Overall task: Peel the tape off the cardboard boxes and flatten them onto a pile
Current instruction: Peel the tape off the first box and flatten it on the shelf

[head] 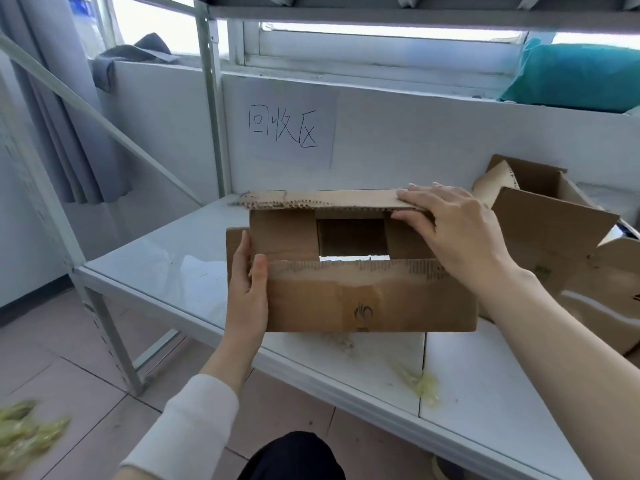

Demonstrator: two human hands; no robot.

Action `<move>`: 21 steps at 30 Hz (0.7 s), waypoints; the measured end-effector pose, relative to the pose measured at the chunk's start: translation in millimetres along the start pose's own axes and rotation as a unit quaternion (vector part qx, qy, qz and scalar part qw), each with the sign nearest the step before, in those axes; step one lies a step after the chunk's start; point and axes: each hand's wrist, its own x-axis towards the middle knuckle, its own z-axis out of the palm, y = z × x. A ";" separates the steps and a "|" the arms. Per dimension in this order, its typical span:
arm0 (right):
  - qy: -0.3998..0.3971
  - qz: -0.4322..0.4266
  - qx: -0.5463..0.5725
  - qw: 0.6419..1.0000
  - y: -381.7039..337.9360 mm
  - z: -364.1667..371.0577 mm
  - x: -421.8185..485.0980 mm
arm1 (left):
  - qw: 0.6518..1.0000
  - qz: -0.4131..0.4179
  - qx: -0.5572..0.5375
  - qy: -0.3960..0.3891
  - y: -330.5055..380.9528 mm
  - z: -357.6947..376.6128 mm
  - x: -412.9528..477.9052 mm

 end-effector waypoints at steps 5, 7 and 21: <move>0.041 0.010 0.015 0.999 -4.6 -3.2 11.5 | 0.991 0.104 0.075 -0.049 10.3 -32.5 4.4; 0.042 0.018 0.011 0.999 -4.0 1.1 9.3 | 0.988 0.096 0.092 -0.084 24.8 -44.6 0.4; 0.065 0.062 0.049 0.995 -20.7 6.3 -5.8 | 0.905 -0.071 0.420 -0.007 38.5 17.4 30.4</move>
